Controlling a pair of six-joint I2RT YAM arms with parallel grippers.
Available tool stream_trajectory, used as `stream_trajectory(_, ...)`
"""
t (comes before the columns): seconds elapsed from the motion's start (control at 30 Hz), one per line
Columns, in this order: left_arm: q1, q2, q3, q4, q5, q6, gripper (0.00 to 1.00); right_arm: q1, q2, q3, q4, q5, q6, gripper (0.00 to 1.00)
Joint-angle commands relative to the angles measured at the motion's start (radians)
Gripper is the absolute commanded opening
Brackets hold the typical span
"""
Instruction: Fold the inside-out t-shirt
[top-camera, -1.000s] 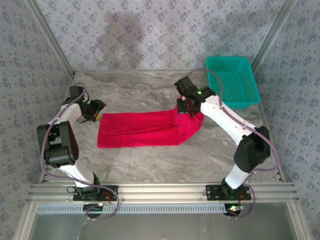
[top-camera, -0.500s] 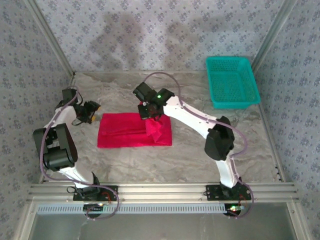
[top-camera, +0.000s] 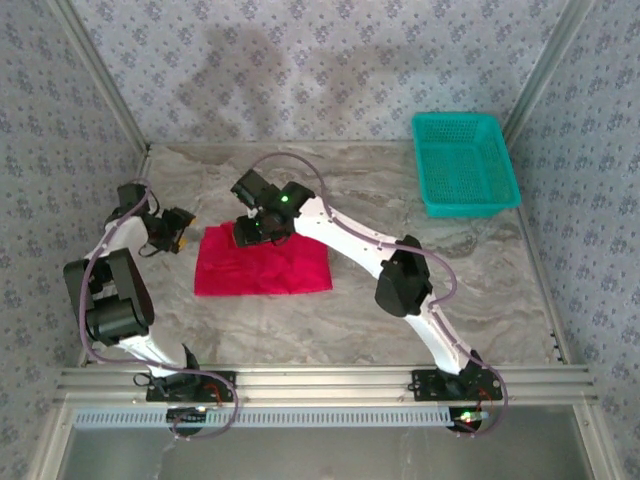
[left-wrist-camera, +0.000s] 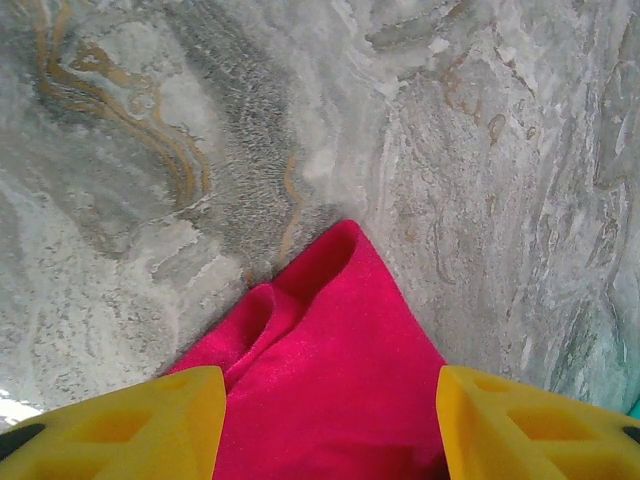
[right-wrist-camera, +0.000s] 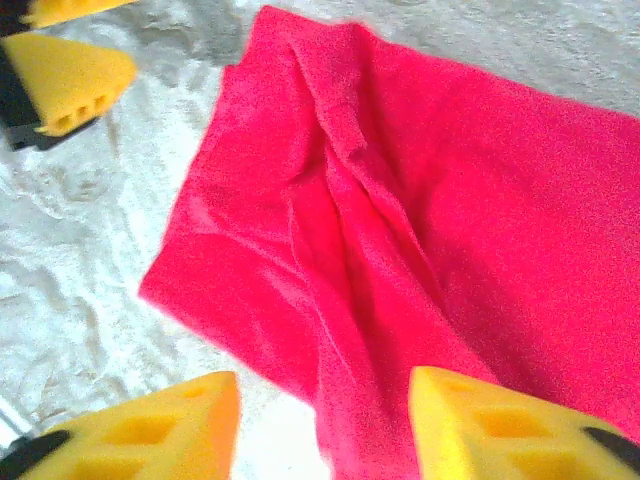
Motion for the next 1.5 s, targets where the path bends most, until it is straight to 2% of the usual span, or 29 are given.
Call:
stream_trajectory(0.0, 0.011, -0.060, -0.003, -0.003, 0.003, 0.004, 0.58, -0.001, -0.096, -0.015, -0.050, -0.030, -0.016, 0.55)
stream_trajectory(0.13, -0.003, -0.092, -0.013, 0.014, 0.025, -0.020, 0.58, -0.050, -0.250, -0.281, 0.059, 0.017, -0.011, 0.52)
stream_trajectory(0.23, -0.070, -0.114, -0.006, 0.016, 0.025, -0.036, 0.59, -0.135, -0.333, -0.514, 0.195, -0.045, 0.038, 0.42)
stream_trajectory(0.3, -0.153, -0.120, 0.010, 0.014, 0.014, -0.052, 0.59, -0.193, -0.355, -0.629, 0.281, -0.101, 0.071, 0.31)
stream_trajectory(0.4, -0.299, -0.097, 0.048, 0.042, 0.000, -0.092, 0.59, -0.249, -0.335, -0.720, 0.358, -0.143, 0.072, 0.16)
stream_trajectory(0.53, -0.471, 0.009, 0.126, 0.082, 0.004, -0.130, 0.59, -0.267, -0.259, -0.765, 0.411, -0.169, 0.098, 0.12)
stream_trajectory(0.67, -0.542, 0.139, 0.154, 0.110, 0.006, -0.146, 0.59, -0.281, -0.155, -0.777, 0.416, -0.148, 0.119, 0.11)
stream_trajectory(0.77, -0.542, 0.213, 0.145, 0.111, 0.003, -0.133, 0.59, -0.295, -0.124, -0.813, 0.392, -0.101, 0.153, 0.11)
stream_trajectory(0.87, -0.529, 0.277, 0.153, 0.055, -0.012, -0.068, 0.59, -0.302, -0.159, -0.912, 0.403, -0.066, 0.175, 0.12)
stream_trajectory(1.0, -0.453, 0.295, 0.135, -0.036, -0.027, 0.030, 0.59, -0.299, -0.243, -1.079, 0.468, -0.064, 0.192, 0.14)
stream_trajectory(1.1, -0.358, 0.244, 0.100, -0.080, -0.032, 0.077, 0.59, -0.301, -0.268, -1.145, 0.479, -0.043, 0.199, 0.14)
stream_trajectory(1.23, -0.227, 0.134, 0.079, -0.159, -0.068, 0.128, 0.59, -0.300, -0.263, -1.135, 0.484, -0.031, 0.205, 0.15)
stream_trajectory(1.3, -0.192, 0.070, 0.074, -0.190, -0.114, 0.131, 0.59, -0.299, -0.254, -1.119, 0.472, -0.034, 0.198, 0.15)
stream_trajectory(1.37, -0.198, 0.000, 0.082, -0.228, -0.197, 0.123, 0.59, -0.298, -0.250, -1.066, 0.454, -0.031, 0.190, 0.15)
stream_trajectory(1.47, -0.282, -0.104, 0.085, -0.221, -0.262, 0.086, 0.60, -0.297, -0.258, -1.038, 0.446, -0.035, 0.186, 0.15)
